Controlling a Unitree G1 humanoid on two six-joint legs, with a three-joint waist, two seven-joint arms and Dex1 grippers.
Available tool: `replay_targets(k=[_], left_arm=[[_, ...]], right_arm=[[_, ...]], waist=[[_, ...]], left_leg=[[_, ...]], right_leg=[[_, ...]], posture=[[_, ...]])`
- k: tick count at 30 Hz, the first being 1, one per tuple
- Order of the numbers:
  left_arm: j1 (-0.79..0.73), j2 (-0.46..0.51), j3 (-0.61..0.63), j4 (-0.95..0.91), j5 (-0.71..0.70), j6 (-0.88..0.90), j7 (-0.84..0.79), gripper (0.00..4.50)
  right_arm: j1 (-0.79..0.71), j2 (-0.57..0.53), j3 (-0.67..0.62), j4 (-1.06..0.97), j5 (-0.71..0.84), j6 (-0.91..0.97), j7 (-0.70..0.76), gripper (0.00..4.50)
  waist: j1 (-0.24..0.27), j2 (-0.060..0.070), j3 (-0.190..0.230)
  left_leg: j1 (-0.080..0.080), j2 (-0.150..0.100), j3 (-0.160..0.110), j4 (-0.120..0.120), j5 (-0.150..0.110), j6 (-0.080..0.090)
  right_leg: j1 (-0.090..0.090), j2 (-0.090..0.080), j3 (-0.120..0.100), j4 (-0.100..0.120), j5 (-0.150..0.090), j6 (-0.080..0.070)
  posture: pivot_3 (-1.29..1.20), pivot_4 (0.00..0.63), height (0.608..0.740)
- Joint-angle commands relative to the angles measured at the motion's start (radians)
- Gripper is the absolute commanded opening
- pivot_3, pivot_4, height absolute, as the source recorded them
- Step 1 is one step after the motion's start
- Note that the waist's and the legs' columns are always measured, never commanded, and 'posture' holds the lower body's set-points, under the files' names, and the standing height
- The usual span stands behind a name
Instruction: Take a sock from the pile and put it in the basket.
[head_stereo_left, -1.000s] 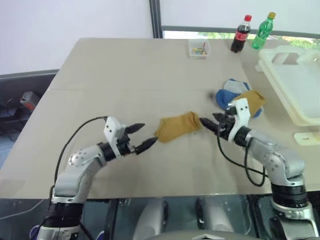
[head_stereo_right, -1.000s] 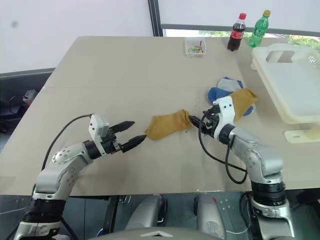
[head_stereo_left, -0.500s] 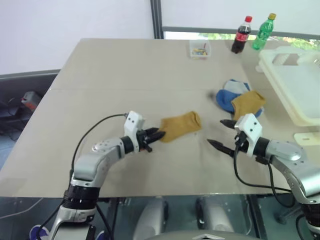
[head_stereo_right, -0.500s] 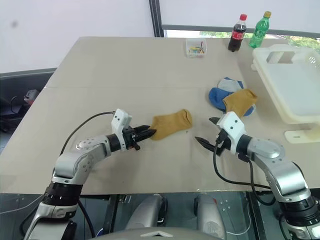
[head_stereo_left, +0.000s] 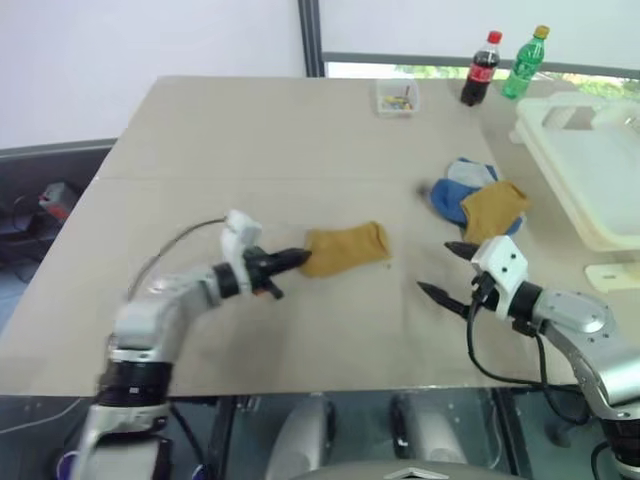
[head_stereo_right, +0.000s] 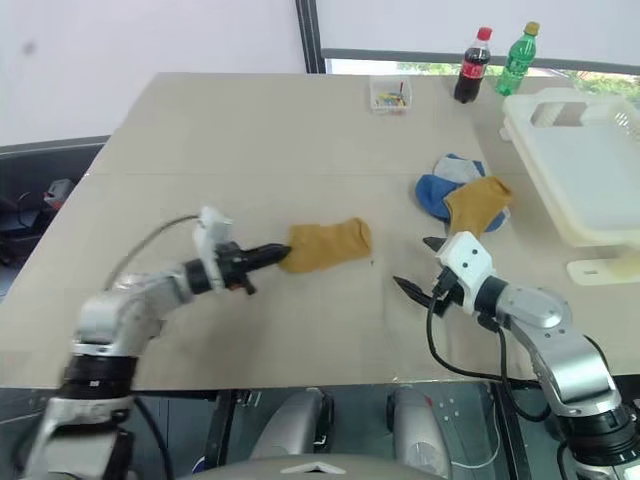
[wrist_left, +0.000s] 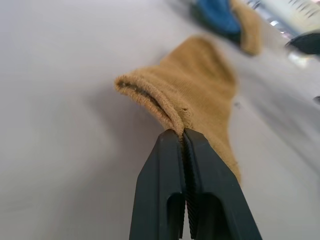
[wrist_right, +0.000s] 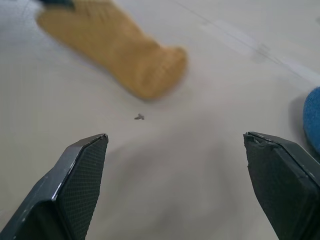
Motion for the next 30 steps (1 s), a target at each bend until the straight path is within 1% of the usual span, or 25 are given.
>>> replay_targets(k=[1, 3, 4, 6, 7, 9, 11, 13, 14, 16, 18, 20, 21, 23, 26, 27, 30], left_arm=[[-0.036, 0.172, 0.071, -0.008, -0.045, 0.015, -0.17, 0.02], [-0.072, 0.309, 0.077, -0.007, -0.044, 0.051, -0.249, 0.02], [-0.092, 0.378, 0.06, -0.014, -0.042, 0.085, -0.283, 0.02], [-0.146, 0.506, -0.014, -0.051, -0.016, 0.162, -0.315, 0.02], [-0.179, 0.547, -0.064, -0.074, -0.003, 0.199, -0.322, 0.02], [-0.26, 0.569, -0.179, -0.125, -0.004, 0.274, -0.353, 0.02], [-0.35, 0.523, -0.317, -0.175, 0.023, 0.356, -0.345, 0.02], [-0.422, 0.406, -0.427, -0.186, 0.055, 0.407, -0.287, 0.02], [-0.442, 0.33, -0.473, -0.17, 0.081, 0.411, -0.246, 0.02], [-0.465, 0.204, -0.537, -0.122, 0.138, 0.4, -0.171, 0.02], [-0.474, 0.06, -0.577, -0.041, 0.177, 0.38, -0.097, 0.02], [-0.467, -0.031, -0.613, 0.011, 0.223, 0.319, -0.058, 0.02], [-0.467, -0.087, -0.592, 0.034, 0.213, 0.329, -0.033, 0.33], [-0.464, -0.151, -0.564, 0.048, 0.201, 0.332, -0.012, 0.94], [-0.438, -0.194, -0.464, 0.019, 0.162, 0.311, 0.015, 2.25], [-0.423, -0.19, -0.428, 0.002, 0.143, 0.288, 0.003, 2.57], [-0.382, -0.164, -0.33, -0.03, 0.1, 0.26, -0.015, 2.57]], right_arm=[[-0.008, 0.011, 0.002, -0.035, -0.002, -0.032, 0.006, 4.5], [-0.011, 0.017, 0.005, -0.03, -0.005, -0.037, 0.008, 4.5], [-0.011, 0.02, 0.006, -0.028, -0.006, -0.04, 0.008, 4.5], [-0.011, 0.028, 0.009, -0.026, -0.009, -0.045, 0.005, 4.5], [-0.011, 0.032, 0.01, -0.026, -0.01, -0.046, 0.002, 4.5], [-0.01, 0.04, 0.012, -0.03, -0.015, -0.047, -0.004, 4.5], [-0.005, 0.054, 0.009, -0.035, -0.019, -0.045, -0.022, 4.5], [0.002, 0.067, 0.008, -0.045, -0.027, -0.038, -0.044, 4.5], [0.014, 0.075, 0.008, -0.057, -0.03, -0.035, -0.058, 4.5], [0.036, 0.089, 0.009, -0.084, -0.036, -0.02, -0.085, 4.5], [0.081, 0.094, 0.01, -0.128, -0.05, -0.009, -0.112, 4.5], [0.12, 0.098, 0.008, -0.168, -0.063, 0.001, -0.137, 4.5], [0.136, 0.101, 0.006, -0.185, -0.064, 0.01, -0.148, 4.5], [0.159, 0.102, 0.002, -0.212, -0.068, 0.024, -0.163, 4.5], [0.192, 0.116, -0.016, -0.254, -0.029, 0.065, -0.178, 4.5], [0.197, 0.124, -0.023, -0.266, -0.003, 0.082, -0.179, 4.5], [0.171, 0.134, -0.014, -0.276, 0.034, 0.129, -0.175, 4.5]], waist=[[0.004, 0.0, 0.0], [0.011, -0.001, 0.001], [0.011, -0.002, 0.001], [0.01, -0.003, 0.002], [0.01, -0.003, 0.002], [0.01, -0.001, 0.002], [0.01, 0.0, 0.002], [0.012, 0.0, 0.002], [0.012, 0.0, 0.002], [0.009, -0.001, 0.002], [0.006, -0.003, 0.004], [0.006, -0.003, 0.004], [0.005, -0.003, 0.004], [0.004, -0.003, 0.004], [0.004, -0.003, 0.004], [0.003, -0.003, 0.004], [0.002, -0.003, 0.004]], left_leg=[[0.0, 0.0, 0.0, 0.0, 0.0, 0.0], [-0.001, 0.0, 0.0, 0.001, 0.0, 0.0], [-0.001, 0.0, 0.0, 0.001, 0.0, 0.0], [-0.002, 0.0, 0.0, 0.002, 0.0, 0.0], [-0.002, 0.0, 0.0, 0.002, 0.0, 0.0], [-0.002, -0.001, 0.0, 0.002, 0.0, 0.0], [-0.001, -0.001, 0.002, 0.002, 0.0, 0.0], [-0.001, -0.001, 0.005, 0.002, 0.0, 0.0], [-0.001, -0.001, 0.005, 0.003, 0.0, 0.0], [-0.002, 0.0, 0.005, 0.005, 0.0, 0.0], [-0.003, 0.0, 0.004, 0.005, 0.0, 0.0], [-0.003, 0.0, 0.002, 0.006, 0.0, 0.0], [-0.003, 0.0, 0.003, 0.005, 0.0, 0.0], [-0.003, 0.001, 0.003, 0.005, 0.0, 0.0], [-0.002, 0.001, 0.003, 0.005, 0.0, 0.0], [-0.002, 0.002, 0.003, 0.005, 0.0, 0.0], [-0.001, 0.003, 0.004, 0.005, 0.0, 0.0]], right_leg=[[0.0, 0.0, 0.0, 0.0, 0.0, 0.0], [0.001, -0.001, 0.0, -0.001, 0.0, 0.0], [0.001, -0.001, -0.001, -0.001, 0.0, 0.0], [0.001, -0.001, -0.002, -0.001, 0.0, 0.0], [0.0, -0.001, -0.001, -0.002, 0.0, 0.0], [0.001, -0.001, -0.001, -0.002, 0.0, 0.001], [0.001, -0.001, 0.0, -0.001, 0.0, 0.001], [0.001, 0.001, 0.0, 0.0, -0.001, 0.001], [0.002, 0.002, 0.0, 0.0, -0.001, 0.001], [0.001, 0.003, 0.0, 0.001, -0.001, 0.001], [0.0, 0.003, 0.001, 0.002, 0.0, 0.001], [-0.001, 0.004, 0.003, 0.004, 0.0, 0.001], [-0.001, 0.004, 0.004, 0.002, 0.0, 0.001], [-0.002, 0.004, 0.005, 0.003, 0.0, 0.001], [-0.002, 0.004, 0.005, 0.003, 0.0, 0.001], [-0.002, 0.004, 0.005, 0.004, 0.0, 0.001], [-0.002, 0.004, 0.006, 0.004, 0.0, 0.0]], posture=[[0.0, 0.15, 0.74], [0.0, 0.15, 0.74], [0.0, 0.15, 0.74], [0.0, 0.15, 0.74], [0.0, 0.15, 0.74], [0.0, 0.15, 0.74], [0.0, 0.15, 0.74], [0.0, 0.15, 0.74], [0.0, 0.15, 0.74], [0.0, 0.15, 0.74], [0.0, 0.15, 0.74], [0.0, 0.15, 0.74], [0.0, 0.15, 0.74], [0.0, 0.15, 0.74], [0.0, 0.15, 0.74], [0.0, 0.15, 0.74], [0.0, 0.15, 0.74]])
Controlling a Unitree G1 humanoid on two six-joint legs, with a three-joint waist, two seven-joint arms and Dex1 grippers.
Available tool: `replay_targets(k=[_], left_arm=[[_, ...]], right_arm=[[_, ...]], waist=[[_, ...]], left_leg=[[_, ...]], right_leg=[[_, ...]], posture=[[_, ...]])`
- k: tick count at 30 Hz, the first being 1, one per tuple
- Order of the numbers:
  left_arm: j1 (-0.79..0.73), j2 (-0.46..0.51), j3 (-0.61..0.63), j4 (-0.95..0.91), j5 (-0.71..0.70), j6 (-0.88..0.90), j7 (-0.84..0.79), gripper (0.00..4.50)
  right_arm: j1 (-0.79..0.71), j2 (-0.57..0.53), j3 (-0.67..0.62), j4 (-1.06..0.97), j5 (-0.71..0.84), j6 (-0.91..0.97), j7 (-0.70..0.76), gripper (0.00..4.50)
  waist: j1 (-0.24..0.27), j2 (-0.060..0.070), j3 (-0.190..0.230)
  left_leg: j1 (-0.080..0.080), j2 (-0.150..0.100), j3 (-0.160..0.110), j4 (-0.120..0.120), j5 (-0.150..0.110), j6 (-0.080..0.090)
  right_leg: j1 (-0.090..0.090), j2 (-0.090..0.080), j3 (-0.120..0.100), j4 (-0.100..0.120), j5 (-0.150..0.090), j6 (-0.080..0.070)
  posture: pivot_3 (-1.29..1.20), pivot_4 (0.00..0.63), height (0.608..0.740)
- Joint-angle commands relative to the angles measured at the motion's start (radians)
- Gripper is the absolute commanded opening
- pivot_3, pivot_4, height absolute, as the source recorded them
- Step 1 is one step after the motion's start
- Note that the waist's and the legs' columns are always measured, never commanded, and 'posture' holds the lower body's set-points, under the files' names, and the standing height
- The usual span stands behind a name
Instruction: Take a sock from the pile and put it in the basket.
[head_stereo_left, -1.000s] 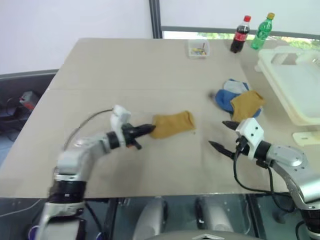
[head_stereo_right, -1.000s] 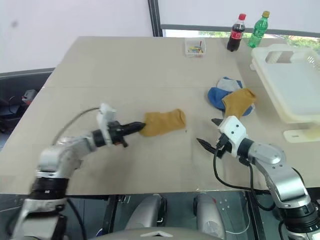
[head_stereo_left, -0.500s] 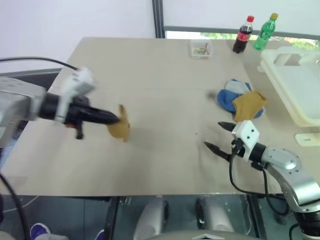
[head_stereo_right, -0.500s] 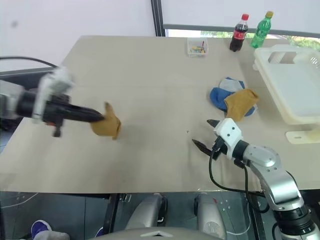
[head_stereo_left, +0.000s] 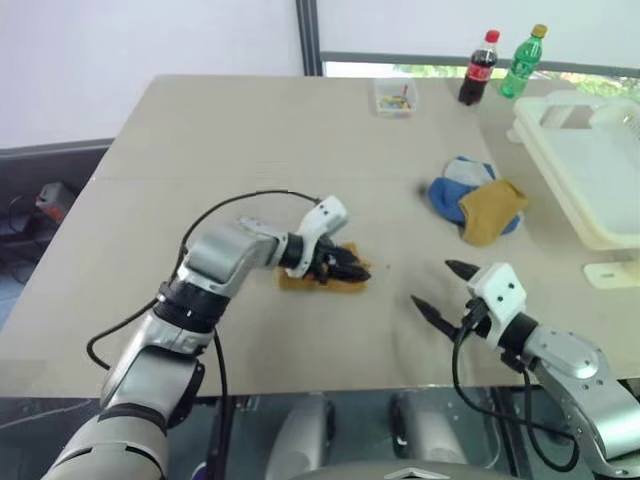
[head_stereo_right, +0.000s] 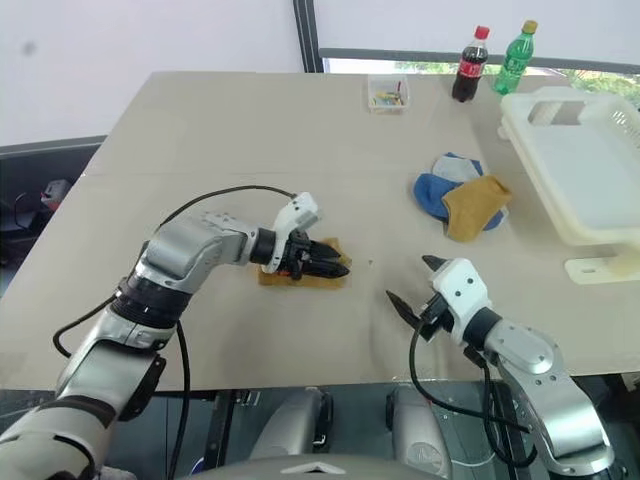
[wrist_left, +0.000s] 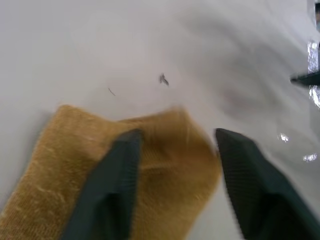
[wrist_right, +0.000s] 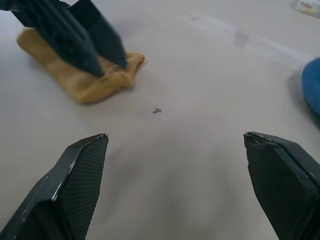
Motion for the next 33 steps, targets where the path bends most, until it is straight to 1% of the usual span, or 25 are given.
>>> replay_targets(k=[1, 3, 6, 10, 13, 15, 16, 18, 19, 21, 22, 23, 24, 26, 29, 33], left_arm=[[0.046, 0.036, 0.137, -0.072, -0.045, -0.066, -0.004, 2.57], [0.106, 0.06, 0.193, -0.105, -0.032, -0.144, 0.005, 2.57], [0.228, 0.094, 0.242, -0.149, 0.015, -0.25, 0.041, 2.57], [0.344, 0.066, 0.284, -0.185, 0.045, -0.299, 0.143, 2.57], [0.433, 0.043, 0.293, -0.203, 0.09, -0.351, 0.216, 2.57], [0.466, 0.034, 0.299, -0.225, 0.101, -0.359, 0.252, 2.57], [0.489, 0.032, 0.297, -0.241, 0.11, -0.363, 0.267, 2.64], [0.522, 0.026, 0.284, -0.258, 0.134, -0.38, 0.296, 2.64], [0.54, 0.013, 0.28, -0.256, 0.145, -0.391, 0.317, 2.64], [0.57, -0.015, 0.277, -0.255, 0.151, -0.397, 0.351, 2.64], [0.582, -0.024, 0.276, -0.259, 0.151, -0.398, 0.36, 2.64], [0.602, -0.03, 0.27, -0.277, 0.148, -0.4, 0.362, 2.64], [0.62, -0.036, 0.265, -0.292, 0.144, -0.402, 0.361, 2.64], [0.65, -0.044, 0.254, -0.316, 0.139, -0.416, 0.355, 2.64], [0.669, -0.063, 0.253, -0.371, 0.096, -0.402, 0.345, 2.64], [0.667, -0.065, 0.236, -0.399, 0.082, -0.393, 0.335, 2.64]], right_arm=[[-0.059, 0.019, 0.0, -0.036, 0.042, 0.054, -0.011, 4.5], [-0.126, 0.033, 0.039, 0.008, 0.041, 0.091, -0.013, 4.5], [-0.238, 0.06, 0.1, 0.103, 0.025, 0.125, -0.005, 4.5], [-0.369, 0.093, 0.16, 0.232, 0.02, 0.135, 0.027, 4.5], [-0.475, 0.133, 0.233, 0.383, -0.013, 0.115, 0.059, 4.5], [-0.51, 0.145, 0.253, 0.448, -0.037, 0.1, 0.067, 4.5], [-0.527, 0.148, 0.259, 0.49, -0.051, 0.095, 0.069, 4.1], [-0.54, 0.14, 0.265, 0.544, -0.07, 0.08, 0.081, 3.7], [-0.539, 0.13, 0.272, 0.571, -0.083, 0.067, 0.093, 3.09], [-0.526, 0.105, 0.283, 0.594, -0.109, 0.038, 0.112, 2.26], [-0.52, 0.096, 0.284, 0.595, -0.118, 0.026, 0.118, 1.69], [-0.509, 0.09, 0.271, 0.575, -0.106, 0.034, 0.127, 1.22], [-0.5, 0.083, 0.258, 0.555, -0.093, 0.043, 0.137, 0.63], [-0.477, 0.043, 0.253, 0.516, -0.097, 0.044, 0.161, 0.2], [-0.436, -0.008, 0.23, 0.453, -0.091, 0.06, 0.177, 0.2], [-0.379, -0.061, 0.189, 0.364, -0.079, 0.103, 0.171, 0.2]], waist=[[0.003, 0.0, 0.0], [-0.001, 0.0, 0.0], [-0.005, 0.001, 0.0], [0.01, 0.001, 0.0], [0.007, 0.0, -0.001], [0.01, 0.0, -0.001], [0.012, 0.0, -0.001], [0.011, 0.0, -0.001], [0.008, 0.001, -0.001], [0.008, 0.001, -0.003], [0.008, 0.001, -0.004], [0.008, 0.001, -0.005], [0.008, 0.001, -0.005], [0.008, 0.005, -0.008], [0.013, 0.005, -0.009], [0.013, 0.006, -0.009]], left_leg=[[0.0, 0.0, 0.0, 0.0, 0.0, 0.0], [0.001, 0.0, 0.0, 0.0, 0.0, 0.0], [0.002, 0.0, 0.002, 0.0, 0.0, 0.0], [0.001, -0.001, 0.0, 0.0, 0.0, 0.0], [0.0, -0.002, 0.0, 0.0, 0.0, 0.0], [0.0, -0.003, 0.0, 0.0, 0.0, 0.0], [0.0, -0.003, -0.001, 0.0, 0.0, 0.0], [0.0, -0.003, -0.002, -0.001, 0.0, 0.0], [0.0, -0.003, -0.001, -0.001, 0.0, 0.0], [0.001, -0.003, -0.001, -0.001, 0.0, 0.0], [0.001, -0.003, -0.001, -0.001, 0.0, 0.0], [0.002, -0.003, -0.001, -0.001, 0.0, 0.0], [0.002, -0.003, -0.002, -0.001, 0.0, 0.0], [0.003, -0.003, -0.001, -0.001, 0.0, 0.0], [0.003, -0.004, -0.002, -0.001, 0.0, 0.0], [0.003, -0.004, -0.002, -0.001, 0.0, 0.0]], right_leg=[[0.0, 0.0, 0.0, 0.0, 0.0, 0.0], [0.001, -0.001, 0.0, 0.0, 0.0, 0.0], [0.001, -0.001, 0.001, 0.0, 0.0, 0.0], [0.0, -0.003, -0.001, 0.0, 0.0, -0.001], [0.001, -0.005, -0.002, -0.002, 0.001, 0.0], [0.001, -0.005, -0.002, -0.002, 0.001, 0.0], [0.001, -0.005, -0.003, -0.002, 0.001, 0.0], [0.001, -0.006, -0.003, -0.001, 0.001, 0.0], [0.001, -0.006, -0.003, -0.001, 0.001, 0.0], [0.001, -0.006, -0.003, -0.001, 0.001, 0.0], [0.002, -0.006, -0.003, -0.002, 0.001, 0.0], [0.002, -0.006, -0.003, -0.001, 0.001, 0.0], [0.003, -0.006, -0.003, -0.001, 0.001, 0.0], [0.003, -0.007, -0.003, -0.001, 0.001, 0.0], [0.004, -0.007, -0.003, -0.001, 0.001, 0.0], [0.004, -0.007, -0.004, -0.001, 0.001, 0.0]], posture=[[0.0, 0.15, 0.74], [0.0, 0.15, 0.74], [0.0, 0.15, 0.74], [0.0, 0.15, 0.74], [0.0, 0.15, 0.74], [0.0, 0.15, 0.74], [0.0, 0.15, 0.74], [0.0, 0.15, 0.74], [0.0, 0.15, 0.74], [0.0, 0.15, 0.74], [0.0, 0.15, 0.74], [0.0, 0.15, 0.74], [0.0, 0.15, 0.74], [0.0, 0.15, 0.74], [0.0, 0.15, 0.74], [0.0, 0.15, 0.74]])
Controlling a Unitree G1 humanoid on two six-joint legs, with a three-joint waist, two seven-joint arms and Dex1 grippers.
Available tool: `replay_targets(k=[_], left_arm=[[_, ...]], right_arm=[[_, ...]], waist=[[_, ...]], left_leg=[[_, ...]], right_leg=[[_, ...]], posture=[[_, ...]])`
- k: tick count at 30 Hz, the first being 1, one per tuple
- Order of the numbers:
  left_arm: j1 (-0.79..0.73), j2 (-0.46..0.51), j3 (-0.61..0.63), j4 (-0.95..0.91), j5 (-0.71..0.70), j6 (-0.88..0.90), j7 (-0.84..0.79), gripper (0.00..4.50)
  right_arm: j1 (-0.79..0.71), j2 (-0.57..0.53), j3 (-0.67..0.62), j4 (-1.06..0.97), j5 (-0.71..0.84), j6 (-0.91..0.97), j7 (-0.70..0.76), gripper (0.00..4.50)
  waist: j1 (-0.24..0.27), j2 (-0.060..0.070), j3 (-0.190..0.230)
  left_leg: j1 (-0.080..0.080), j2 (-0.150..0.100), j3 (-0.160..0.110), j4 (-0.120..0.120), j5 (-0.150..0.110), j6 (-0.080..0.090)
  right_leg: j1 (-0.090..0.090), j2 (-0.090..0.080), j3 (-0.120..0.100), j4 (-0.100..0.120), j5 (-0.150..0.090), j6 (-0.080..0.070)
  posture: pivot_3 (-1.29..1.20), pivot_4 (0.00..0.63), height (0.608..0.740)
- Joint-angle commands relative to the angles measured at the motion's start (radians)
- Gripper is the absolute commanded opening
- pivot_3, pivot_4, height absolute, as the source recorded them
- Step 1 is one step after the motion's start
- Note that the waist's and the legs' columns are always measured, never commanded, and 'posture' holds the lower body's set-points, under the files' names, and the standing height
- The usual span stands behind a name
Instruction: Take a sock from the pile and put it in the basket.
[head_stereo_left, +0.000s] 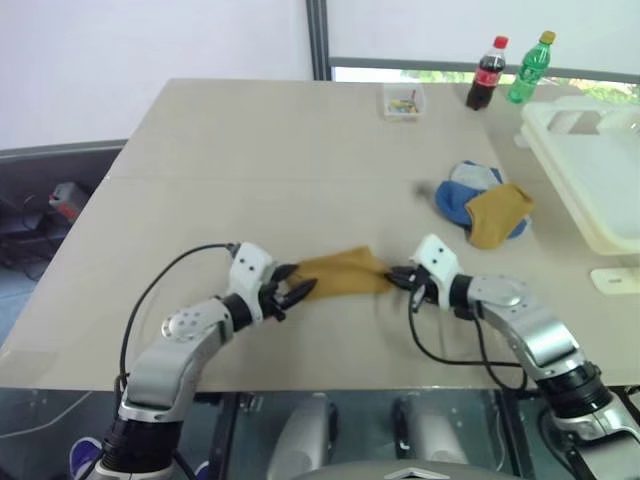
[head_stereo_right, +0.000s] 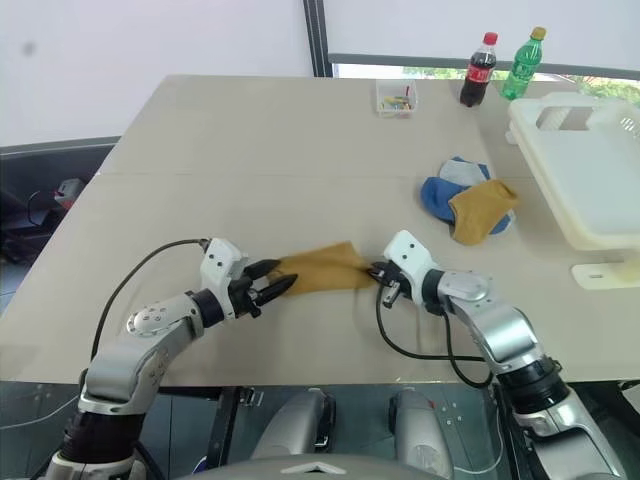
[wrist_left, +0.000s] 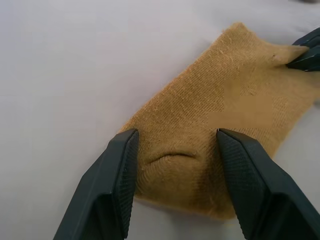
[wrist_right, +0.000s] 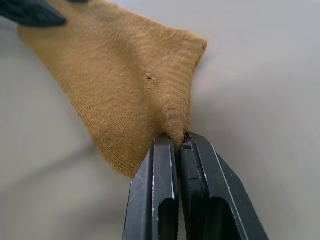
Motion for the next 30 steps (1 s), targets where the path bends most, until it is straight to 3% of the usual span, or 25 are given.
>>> replay_targets(k=[1, 12, 15, 16, 17, 19, 24, 30], left_arm=[[-0.005, -0.007, -0.016, -0.042, -0.023, 0.011, -0.008, 2.64], [-0.108, -0.046, -0.091, 0.073, -0.002, -0.019, -0.03, 2.64], [-0.111, -0.047, -0.078, 0.066, -0.031, -0.015, -0.054, 3.45], [-0.11, -0.045, -0.071, 0.058, -0.04, -0.013, -0.058, 4.17], [-0.109, -0.04, -0.063, 0.043, -0.051, -0.012, -0.065, 4.32], [-0.111, -0.031, -0.039, 0.013, -0.076, -0.014, -0.076, 4.5], [-0.127, -0.006, 0.0, -0.026, -0.109, -0.041, -0.106, 4.5], [-0.151, 0.003, -0.003, -0.03, -0.111, -0.053, -0.114, 4.5]], right_arm=[[0.056, -0.052, -0.048, -0.079, -0.001, 0.054, -0.006, 0.2], [0.202, -0.112, -0.119, -0.196, -0.044, 0.115, -0.091, 0.2], [0.211, -0.105, -0.151, -0.212, -0.02, 0.119, -0.099, 1.04], [0.211, -0.1, -0.162, -0.219, -0.021, 0.114, -0.108, 1.77], [0.209, -0.089, -0.182, -0.229, -0.021, 0.104, -0.123, 1.92], [0.2, -0.066, -0.236, -0.261, 0.015, 0.118, -0.138, 2.83], [0.165, -0.085, -0.309, -0.239, 0.014, 0.093, -0.144, 2.83], [0.087, -0.105, -0.276, 0.02, -0.118, -0.067, -0.192, 2.83]], waist=[[0.001, 0.0, 0.0], [0.005, 0.0, -0.001], [0.007, -0.001, -0.001], [0.007, -0.001, -0.001], [0.007, -0.001, -0.001], [0.007, -0.001, -0.001], [0.002, 0.0, -0.001], [-0.004, 0.0, 0.0]], left_leg=[[0.0, 0.0, 0.0, 0.0, 0.0, 0.0], [0.0, 0.0, 0.0, 0.0, 0.0, 0.0], [-0.001, 0.0, 0.001, 0.001, 0.0, 0.0], [-0.001, 0.0, 0.001, 0.001, 0.0, 0.0], [-0.001, 0.0, 0.001, 0.001, 0.0, 0.0], [-0.001, 0.0, 0.0, 0.001, 0.0, 0.0], [-0.001, 0.001, 0.001, 0.001, 0.0, 0.0], [-0.001, 0.0, 0.001, 0.0, 0.0, 0.0]], right_leg=[[0.0, 0.0, 0.0, 0.0, 0.0, 0.0], [0.0, 0.001, 0.0, 0.0, 0.0, 0.0], [0.0, 0.001, 0.0, -0.001, 0.0, 0.0], [0.0, 0.001, 0.0, -0.002, 0.0, 0.0], [0.0, 0.001, 0.0, -0.002, 0.0, 0.0], [0.0, 0.001, 0.0, -0.002, 0.0, 0.0], [0.0, 0.001, 0.0, -0.002, 0.0, 0.0], [0.0, 0.002, 0.0, -0.002, 0.0, 0.0]], posture=[[0.0, 0.15, 0.74], [0.0, 0.15, 0.74], [0.0, 0.15, 0.74], [0.0, 0.15, 0.74], [0.0, 0.15, 0.74], [0.0, 0.15, 0.74], [0.0, 0.15, 0.74], [0.0, 0.15, 0.74]])
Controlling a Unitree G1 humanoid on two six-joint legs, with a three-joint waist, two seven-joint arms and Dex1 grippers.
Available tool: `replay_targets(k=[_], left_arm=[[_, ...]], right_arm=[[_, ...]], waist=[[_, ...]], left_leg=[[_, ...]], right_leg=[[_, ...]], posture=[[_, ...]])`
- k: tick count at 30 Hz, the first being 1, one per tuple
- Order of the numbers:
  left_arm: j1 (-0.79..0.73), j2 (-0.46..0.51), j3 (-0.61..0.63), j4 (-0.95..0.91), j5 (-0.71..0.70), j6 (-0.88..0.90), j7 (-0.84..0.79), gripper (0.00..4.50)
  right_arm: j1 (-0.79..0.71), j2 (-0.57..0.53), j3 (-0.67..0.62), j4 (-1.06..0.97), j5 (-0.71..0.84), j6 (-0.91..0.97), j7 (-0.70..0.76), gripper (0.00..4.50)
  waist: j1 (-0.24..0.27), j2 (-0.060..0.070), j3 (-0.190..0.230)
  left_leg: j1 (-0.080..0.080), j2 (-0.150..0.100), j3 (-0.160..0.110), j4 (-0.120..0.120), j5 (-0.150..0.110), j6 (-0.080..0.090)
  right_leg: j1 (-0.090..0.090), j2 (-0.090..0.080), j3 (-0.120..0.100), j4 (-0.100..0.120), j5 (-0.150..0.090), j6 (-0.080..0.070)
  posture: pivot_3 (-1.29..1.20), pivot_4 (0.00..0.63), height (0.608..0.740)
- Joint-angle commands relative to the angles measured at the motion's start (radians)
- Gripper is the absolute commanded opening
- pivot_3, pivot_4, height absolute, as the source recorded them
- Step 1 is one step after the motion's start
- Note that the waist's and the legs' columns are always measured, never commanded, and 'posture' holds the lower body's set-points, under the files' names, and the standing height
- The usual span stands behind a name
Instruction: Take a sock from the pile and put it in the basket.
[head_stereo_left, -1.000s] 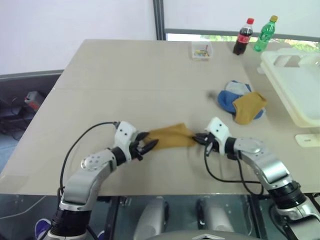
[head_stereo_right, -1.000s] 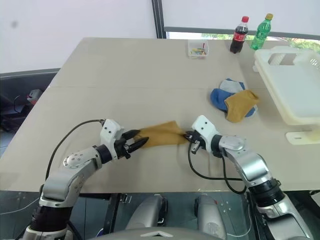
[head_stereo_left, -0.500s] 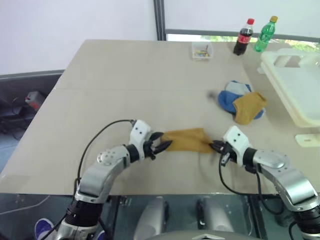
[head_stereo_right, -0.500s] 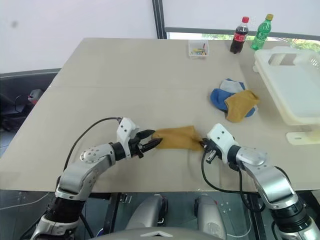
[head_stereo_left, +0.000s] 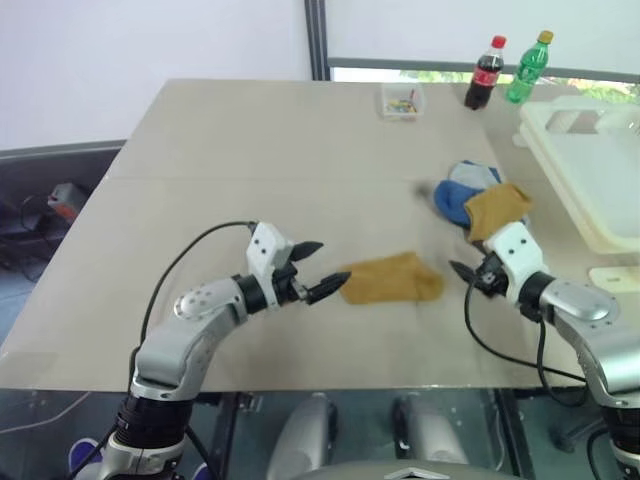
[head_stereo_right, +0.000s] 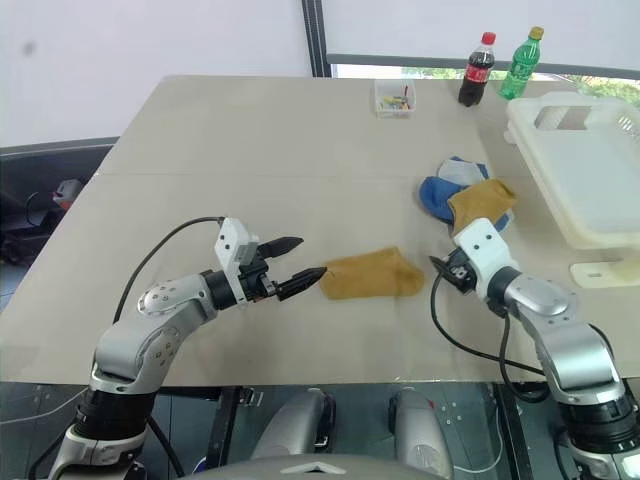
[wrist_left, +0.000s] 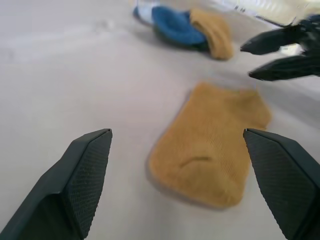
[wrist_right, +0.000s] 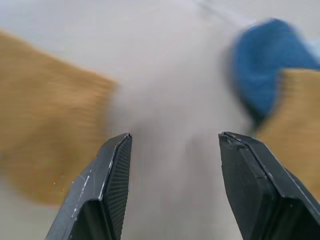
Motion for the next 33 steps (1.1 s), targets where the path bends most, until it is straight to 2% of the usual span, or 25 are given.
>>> replay_targets(k=[1, 8, 11, 13, 14, 16, 21, 26, 30, 33], left_arm=[[-0.018, 0.01, 0.011, -0.043, -0.011, -0.021, -0.008, 4.5], [-0.021, 0.007, -0.032, -0.024, 0.04, -0.053, 0.006, 4.5], [-0.019, -0.002, -0.034, -0.025, 0.048, -0.058, 0.019, 4.5], [-0.016, -0.002, -0.031, -0.025, 0.053, -0.061, 0.024, 4.5], [-0.014, -0.001, -0.029, -0.025, 0.055, -0.063, 0.026, 4.5], [-0.007, -0.001, -0.022, -0.029, 0.055, -0.062, 0.033, 4.5], [0.002, 0.002, -0.008, -0.025, 0.054, -0.063, 0.039, 4.5], [-0.007, 0.007, 0.012, 0.0, 0.055, -0.07, 0.045, 4.5], [-0.019, 0.006, 0.017, 0.027, 0.066, -0.085, 0.047, 4.5], [-0.03, 0.002, 0.012, 0.038, 0.071, -0.087, 0.051, 4.5]], right_arm=[[-0.048, -0.005, 0.009, 0.112, -0.059, -0.101, -0.021, 2.83], [-0.129, 0.004, 0.047, 0.295, -0.13, -0.221, -0.019, 2.83], [-0.155, 0.029, 0.056, 0.353, -0.142, -0.249, -0.027, 2.08], [-0.169, 0.044, 0.051, 0.373, -0.144, -0.255, -0.033, 1.32], [-0.172, 0.047, 0.048, 0.377, -0.144, -0.257, -0.031, 0.78], [-0.172, 0.05, 0.041, 0.372, -0.141, -0.257, -0.024, 0.09], [-0.166, 0.048, 0.033, 0.284, -0.107, -0.228, 0.018, 0.09], [-0.193, 0.08, 0.033, 0.113, 0.018, -0.109, 0.093, 0.09], [-0.237, 0.09, 0.128, 0.071, 0.009, -0.051, 0.137, 0.09], [-0.262, 0.1, 0.198, 0.14, -0.055, -0.078, 0.124, 0.09]], waist=[[-0.003, 0.0, 0.0], [-0.006, 0.0, 0.0], [-0.006, 0.0, 0.0], [-0.006, 0.0, 0.0], [-0.006, 0.0, 0.0], [-0.006, 0.0, 0.0], [-0.006, 0.0, 0.0], [-0.008, 0.001, 0.0], [-0.007, 0.001, 0.0], [-0.002, 0.001, 0.001]], left_leg=[[0.0, 0.0, 0.0, 0.0, 0.0, 0.0], [0.001, 0.0, 0.001, 0.0, 0.0, 0.0], [0.001, 0.0, 0.001, 0.0, 0.0, 0.0], [0.001, 0.0, 0.001, 0.0, 0.0, 0.0], [0.001, 0.0, 0.001, 0.0, 0.0, 0.0], [0.001, 0.0, 0.001, 0.0, 0.0, 0.0], [0.001, 0.0, 0.001, 0.0, 0.0, 0.0], [0.001, 0.001, 0.001, 0.0, 0.0, 0.0], [0.001, 0.001, 0.001, 0.0, 0.0, 0.0], [0.0, 0.0, -0.001, 0.0, 0.0, 0.0]], right_leg=[[0.0, 0.0, 0.0, 0.0, 0.0, 0.0], [0.0, 0.0, 0.001, 0.0, 0.0, 0.0], [0.0, 0.0, 0.001, 0.0, 0.0, 0.0], [0.0, 0.0, 0.001, 0.0, 0.0, 0.0], [0.0, 0.0, 0.001, 0.0, 0.0, 0.0], [0.0, 0.0, 0.001, 0.0, 0.0, 0.0], [0.0, 0.0, 0.001, 0.0, 0.0, 0.0], [0.0, 0.001, 0.001, 0.0, 0.0, 0.0], [0.0, 0.001, 0.001, 0.0, 0.0, 0.0], [0.0, 0.0, 0.0, 0.0, 0.0, 0.0]], posture=[[0.0, 0.15, 0.74], [0.0, 0.15, 0.74], [0.0, 0.15, 0.74], [0.0, 0.15, 0.74], [0.0, 0.15, 0.74], [0.0, 0.15, 0.74], [0.0, 0.15, 0.74], [0.0, 0.15, 0.74], [0.0, 0.15, 0.74], [0.0, 0.15, 0.74]])
